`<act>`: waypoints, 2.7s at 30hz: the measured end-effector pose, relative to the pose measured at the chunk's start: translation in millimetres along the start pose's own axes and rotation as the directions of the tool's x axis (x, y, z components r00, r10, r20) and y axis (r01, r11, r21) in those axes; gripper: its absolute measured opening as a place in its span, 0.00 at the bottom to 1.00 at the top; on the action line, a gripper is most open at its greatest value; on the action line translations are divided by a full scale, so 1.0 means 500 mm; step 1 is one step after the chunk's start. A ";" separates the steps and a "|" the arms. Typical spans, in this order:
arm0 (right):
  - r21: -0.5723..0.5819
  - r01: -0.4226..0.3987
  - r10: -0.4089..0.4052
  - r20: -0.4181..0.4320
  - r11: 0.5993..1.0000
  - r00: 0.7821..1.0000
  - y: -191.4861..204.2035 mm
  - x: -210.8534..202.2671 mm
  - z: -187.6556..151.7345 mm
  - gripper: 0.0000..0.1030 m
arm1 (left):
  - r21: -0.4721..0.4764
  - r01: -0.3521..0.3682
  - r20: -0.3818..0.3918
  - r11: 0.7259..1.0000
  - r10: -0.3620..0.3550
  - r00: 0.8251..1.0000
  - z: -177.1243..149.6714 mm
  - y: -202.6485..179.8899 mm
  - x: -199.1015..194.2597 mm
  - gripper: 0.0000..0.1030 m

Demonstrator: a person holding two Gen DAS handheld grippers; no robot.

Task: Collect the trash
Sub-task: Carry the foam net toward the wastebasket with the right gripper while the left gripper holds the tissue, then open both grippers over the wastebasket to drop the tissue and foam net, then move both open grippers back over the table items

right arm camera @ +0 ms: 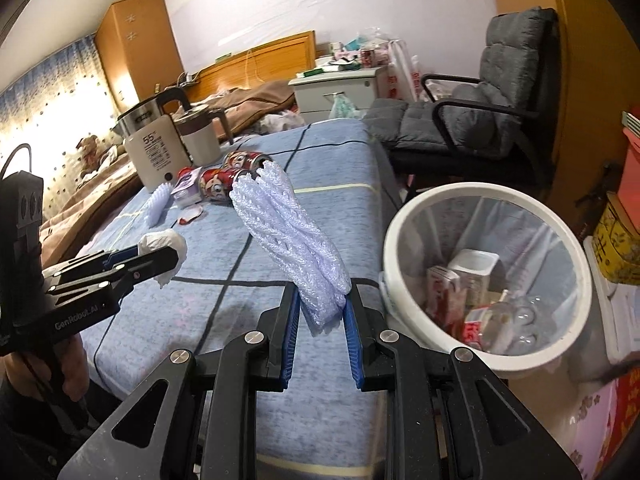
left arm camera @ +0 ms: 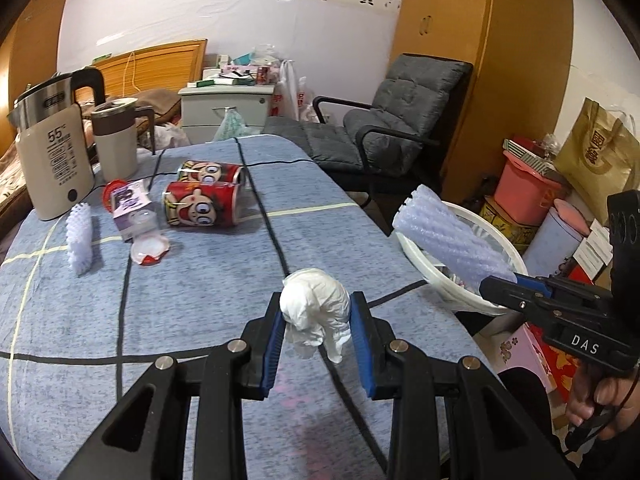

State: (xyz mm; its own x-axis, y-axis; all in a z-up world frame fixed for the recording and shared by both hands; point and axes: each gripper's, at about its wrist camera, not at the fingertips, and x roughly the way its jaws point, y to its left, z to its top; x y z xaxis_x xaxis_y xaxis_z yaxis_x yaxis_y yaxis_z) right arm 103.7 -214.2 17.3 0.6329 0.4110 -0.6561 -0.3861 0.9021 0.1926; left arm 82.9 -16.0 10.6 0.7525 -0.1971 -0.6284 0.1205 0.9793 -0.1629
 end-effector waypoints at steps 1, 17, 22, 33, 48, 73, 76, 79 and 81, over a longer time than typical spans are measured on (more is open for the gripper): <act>0.004 0.005 -0.005 0.003 1.000 1.000 -0.004 -0.003 0.001 0.22 | 0.003 0.004 -0.001 1.000 -0.004 1.000 0.001 -0.006 0.002 0.32; 0.097 0.152 -0.155 0.025 0.984 0.988 -0.120 -0.041 -0.003 0.22 | 0.065 0.114 -0.010 0.991 -0.114 0.993 0.053 -0.099 0.067 0.32; 0.150 0.209 -0.214 0.016 0.966 0.977 -0.171 -0.051 -0.008 0.22 | 0.095 0.159 -0.012 0.983 -0.158 0.987 0.072 -0.141 0.090 0.32; 0.209 0.299 -0.301 -0.026 0.931 0.953 -0.246 -0.049 -0.016 0.22 | 0.150 0.245 -0.080 0.958 -0.235 0.969 0.094 -0.234 0.180 0.32; 0.235 0.331 -0.326 -0.062 0.914 0.943 -0.307 -0.002 -0.005 0.32 | 0.168 0.276 -0.139 0.946 -0.255 0.957 0.105 -0.285 0.268 0.55; 0.159 0.224 -0.235 0.052 0.961 0.971 -0.151 -0.072 -0.006 0.51 | 0.117 0.165 -0.030 0.979 -0.163 0.986 0.071 -0.182 0.135 0.59; 0.135 0.209 -0.218 0.053 0.969 0.975 -0.124 -0.071 -0.008 0.51 | 0.108 0.141 -0.016 0.984 -0.140 0.990 0.061 -0.165 0.112 0.60; 0.121 0.194 -0.201 0.050 0.974 0.978 -0.101 -0.069 -0.009 0.51 | 0.089 0.122 -0.003 0.989 -0.122 0.992 0.052 -0.146 0.091 0.61; 0.112 0.148 -0.154 0.048 0.983 0.987 -0.086 -0.065 -0.009 0.51 | 0.077 0.109 0.006 0.991 -0.110 0.994 0.047 -0.132 0.078 0.61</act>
State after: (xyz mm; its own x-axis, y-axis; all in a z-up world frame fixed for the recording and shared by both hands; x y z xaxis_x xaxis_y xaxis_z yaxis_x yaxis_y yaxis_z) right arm 96.4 -266.8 27.0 0.7166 0.2727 -0.6420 -0.2105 0.9621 0.1736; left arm 119.4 -87.2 14.7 0.7387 -0.3034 -0.6019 0.2514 0.9526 -0.1716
